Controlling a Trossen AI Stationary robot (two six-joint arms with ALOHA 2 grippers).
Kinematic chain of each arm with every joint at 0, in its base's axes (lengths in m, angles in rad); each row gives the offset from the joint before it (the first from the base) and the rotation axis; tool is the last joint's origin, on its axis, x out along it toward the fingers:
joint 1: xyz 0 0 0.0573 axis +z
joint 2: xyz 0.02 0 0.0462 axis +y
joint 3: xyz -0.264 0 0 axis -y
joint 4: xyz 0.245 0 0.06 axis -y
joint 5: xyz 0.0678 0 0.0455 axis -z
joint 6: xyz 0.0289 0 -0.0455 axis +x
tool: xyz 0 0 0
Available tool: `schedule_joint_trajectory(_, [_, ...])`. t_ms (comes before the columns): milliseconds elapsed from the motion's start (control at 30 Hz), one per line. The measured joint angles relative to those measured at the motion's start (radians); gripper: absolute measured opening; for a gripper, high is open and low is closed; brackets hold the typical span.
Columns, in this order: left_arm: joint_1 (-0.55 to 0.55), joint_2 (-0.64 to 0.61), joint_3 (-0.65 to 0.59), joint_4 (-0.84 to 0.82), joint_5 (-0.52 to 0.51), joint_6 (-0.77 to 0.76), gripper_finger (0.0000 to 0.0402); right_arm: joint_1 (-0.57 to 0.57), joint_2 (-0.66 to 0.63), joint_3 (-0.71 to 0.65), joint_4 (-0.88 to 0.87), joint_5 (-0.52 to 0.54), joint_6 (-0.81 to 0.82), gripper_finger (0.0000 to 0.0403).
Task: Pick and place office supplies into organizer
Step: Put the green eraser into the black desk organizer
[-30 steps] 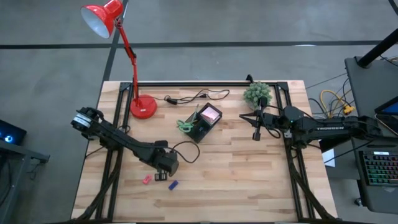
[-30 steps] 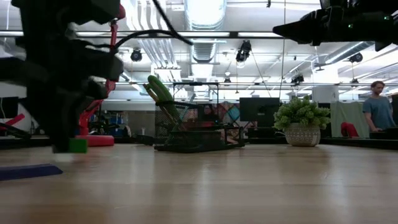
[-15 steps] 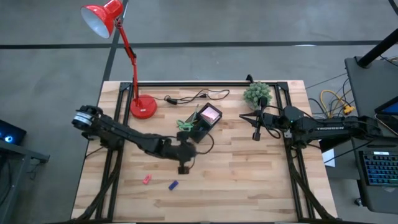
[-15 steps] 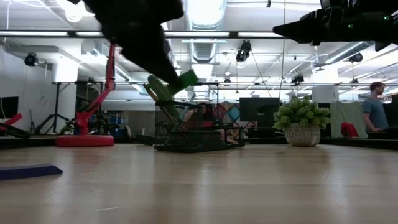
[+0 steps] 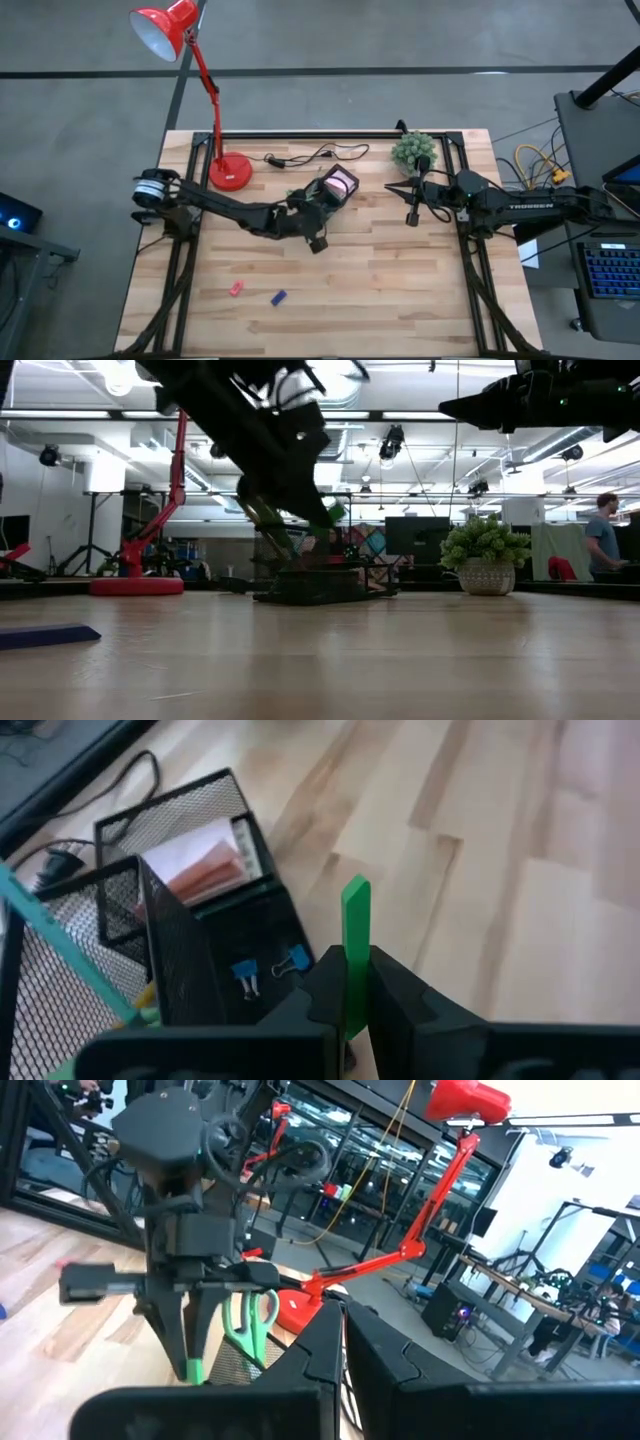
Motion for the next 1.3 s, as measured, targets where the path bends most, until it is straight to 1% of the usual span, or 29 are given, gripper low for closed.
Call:
schedule_joint_trajectory(33, [0.000, 0.004, 0.004, 0.002, -0.009, 0.004, 0.0004, 0.000, 0.000, 0.000, -0.001, 0.000, 0.000, 0.0008])
schedule_joint_trajectory(133, [0.000, 0.001, 0.007, 0.007, 0.006, -0.022, 0.0004, 0.000, 0.001, 0.001, -0.002, 0.000, 0.000, 0.0008])
schedule_joint_trajectory(367, [-0.001, 0.001, 0.002, -0.005, -0.028, -0.068, 0.0004, 0.000, 0.001, 0.001, -0.003, 0.000, 0.005, 0.0008])
schedule_joint_trajectory(533, [-0.008, -0.005, 0.001, -0.010, -0.023, -0.068, 0.0004, 0.000, 0.001, 0.001, -0.004, 0.000, 0.008, 0.0008])
schedule_joint_trajectory(867, [-0.011, -0.006, 0.028, -0.017, -0.003, 0.004, 0.0004, 0.000, 0.001, 0.001, -0.004, 0.000, 0.008, 0.0008])
schedule_joint_trajectory(1133, [-0.047, -0.007, 0.085, -0.017, 0.010, 0.128, 0.0004, 0.000, 0.001, 0.001, -0.004, 0.000, 0.008, 0.0008])
schedule_joint_trajectory(1233, [-0.054, -0.007, 0.103, -0.016, -0.003, 0.133, 0.0004, 0.000, 0.000, 0.000, -0.004, 0.000, 0.008, 0.0008])
schedule_joint_trajectory(1300, [-0.057, -0.007, 0.108, -0.023, -0.039, 0.133, 0.0004, 0.000, 0.000, 0.000, -0.004, 0.000, 0.008, 0.0008])
